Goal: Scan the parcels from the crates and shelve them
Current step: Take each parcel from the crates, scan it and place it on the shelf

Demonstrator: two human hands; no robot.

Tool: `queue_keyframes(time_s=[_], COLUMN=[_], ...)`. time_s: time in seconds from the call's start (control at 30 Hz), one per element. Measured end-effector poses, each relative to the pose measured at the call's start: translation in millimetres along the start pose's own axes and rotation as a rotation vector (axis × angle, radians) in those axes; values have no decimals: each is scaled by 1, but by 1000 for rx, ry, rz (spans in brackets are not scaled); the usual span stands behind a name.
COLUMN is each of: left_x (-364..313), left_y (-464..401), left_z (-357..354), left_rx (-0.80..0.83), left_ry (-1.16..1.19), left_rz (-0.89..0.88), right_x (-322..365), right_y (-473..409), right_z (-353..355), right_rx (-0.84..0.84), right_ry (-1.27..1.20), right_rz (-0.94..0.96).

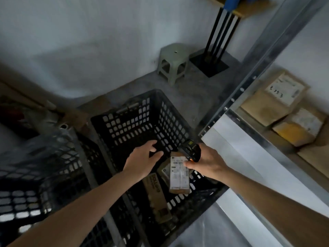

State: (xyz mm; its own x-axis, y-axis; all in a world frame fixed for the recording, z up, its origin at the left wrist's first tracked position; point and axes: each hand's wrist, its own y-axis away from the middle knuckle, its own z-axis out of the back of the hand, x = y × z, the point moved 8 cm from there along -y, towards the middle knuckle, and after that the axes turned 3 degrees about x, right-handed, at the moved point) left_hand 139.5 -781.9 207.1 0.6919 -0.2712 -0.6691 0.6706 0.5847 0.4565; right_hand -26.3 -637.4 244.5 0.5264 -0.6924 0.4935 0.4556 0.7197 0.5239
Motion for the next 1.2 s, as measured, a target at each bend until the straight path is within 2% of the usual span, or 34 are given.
queue_keyframes(time_s=[0.3, 0.67, 0.77, 0.9, 1.2], left_x=[29, 53, 54, 51, -3], left_y=[-50, -67, -66, -64, -35], left_z=[-87, -130, -135, -121, -56], left_rx=[177, 287, 305, 240, 155], left_ry=[-79, -205, -100, 69, 318], left_rz=[33, 45, 41, 57, -70], right_x=[-63, -88, -82, -78, -37], right_y=[-40, -54, -54, -49, -20], right_z=[-61, -92, -95, -87, -39], right_rx=[134, 216, 215, 163, -41], right_ry=[-74, -143, -201, -294, -532], right_rz=[-149, -188, -168, -174, -154])
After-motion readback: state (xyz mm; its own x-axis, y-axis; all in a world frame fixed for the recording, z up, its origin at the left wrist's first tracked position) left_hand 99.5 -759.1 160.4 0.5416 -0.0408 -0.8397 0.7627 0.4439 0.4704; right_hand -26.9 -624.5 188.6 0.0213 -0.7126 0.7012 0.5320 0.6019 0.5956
